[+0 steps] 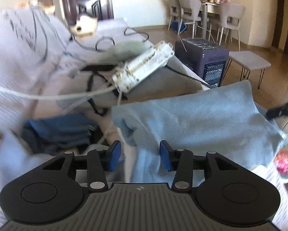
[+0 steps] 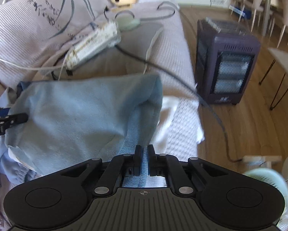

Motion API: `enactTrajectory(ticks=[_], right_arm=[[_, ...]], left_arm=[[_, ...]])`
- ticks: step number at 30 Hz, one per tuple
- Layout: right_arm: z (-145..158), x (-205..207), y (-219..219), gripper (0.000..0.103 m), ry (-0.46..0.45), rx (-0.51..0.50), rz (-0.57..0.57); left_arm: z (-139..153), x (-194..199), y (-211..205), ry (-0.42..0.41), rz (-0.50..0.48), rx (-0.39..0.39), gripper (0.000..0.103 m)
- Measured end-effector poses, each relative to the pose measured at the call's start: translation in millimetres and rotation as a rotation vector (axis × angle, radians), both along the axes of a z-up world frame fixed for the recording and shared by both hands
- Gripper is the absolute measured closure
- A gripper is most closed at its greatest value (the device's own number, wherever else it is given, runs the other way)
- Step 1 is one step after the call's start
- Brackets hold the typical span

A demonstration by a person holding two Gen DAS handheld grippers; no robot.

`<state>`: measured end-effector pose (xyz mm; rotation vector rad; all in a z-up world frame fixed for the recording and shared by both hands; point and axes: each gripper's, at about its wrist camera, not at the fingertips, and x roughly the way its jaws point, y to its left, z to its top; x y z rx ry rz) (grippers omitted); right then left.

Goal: Fold clothes
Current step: 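Lay the blue sweatshirt on the cream pajama stack and open both grippers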

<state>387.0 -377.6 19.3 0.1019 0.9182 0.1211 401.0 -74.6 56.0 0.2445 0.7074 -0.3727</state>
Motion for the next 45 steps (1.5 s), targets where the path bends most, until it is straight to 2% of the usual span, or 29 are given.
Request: enactTrajectory(ticks=[3,6,8,9,12,14,17,21,25,29,31,32,33,35,36,37,38,39,41,45], right_arm=[[22,-13,-2,0.095,-0.034,-0.008,0.023],[39,-27,4,0.095,-0.074,0.015,0.064],[45,-31,16,0.095,-0.103,0.049,0.104],[47,-32,23,0.095,-0.12,0.066,0.123],[38,-26,50,0.095,-0.154,0.025,0.163],[24,-18,60,0.095,-0.151,-0.016,0.162],[2,-9,55,0.095,-0.098,-0.013,0.125],[-25,-7,48,0.095,-0.052,-0.023,0.105],[-43,-3,44,0.095,-0.037,0.01,0.082],[-49,0,48,0.095,-0.027,-0.022,0.081],[-48,-2,50,0.095,-0.027,-0.026,0.065],[-46,-3,51,0.094,-0.03,-0.031,0.061],[-43,-6,53,0.092,-0.039,-0.045,0.067],[-34,-15,56,0.09,-0.059,-0.061,0.075],[-28,-21,57,0.08,-0.069,-0.061,0.074],[-21,-31,58,0.061,-0.094,-0.055,0.075],[-13,-42,59,0.051,-0.12,-0.048,0.075],[-6,-53,60,0.036,-0.146,-0.041,0.076],[2,-75,69,0.034,-0.194,-0.038,0.093],[-2,-120,96,0.033,-0.206,-0.042,0.132]], left_arm=[[20,-15,3,-0.026,0.003,-0.004,0.062],[39,-27,-5,-0.063,-0.023,-0.078,0.062],[45,-32,-16,-0.092,-0.059,-0.119,0.073],[42,-32,-24,-0.098,-0.082,-0.112,0.081],[16,-20,-40,-0.032,-0.071,-0.092,0.087],[-2,-15,-37,0.004,-0.03,-0.087,0.088],[-26,-17,-25,0.053,-0.012,-0.076,0.087],[-46,-8,-13,0.104,0.016,-0.146,0.087],[-58,-5,-15,0.101,0.009,-0.143,0.087],[-64,-1,-14,0.125,0.039,-0.17,0.087],[-59,-4,-24,0.111,0.033,-0.109,0.087],[-53,-6,-24,0.122,0.044,-0.115,0.088],[-47,-9,-25,0.133,0.054,-0.12,0.083],[-35,-15,-26,0.155,0.075,-0.131,0.059],[-32,-26,-26,0.154,0.086,-0.121,0.044],[-28,-38,-25,0.154,0.097,-0.11,0.04],[-25,-49,-24,0.153,0.108,-0.099,0.034],[-21,-61,-24,0.152,0.118,-0.089,0.029],[-14,-83,-22,0.151,0.14,-0.068,0.028],[-37,-133,-14,0.181,0.193,-0.02,0.024]])
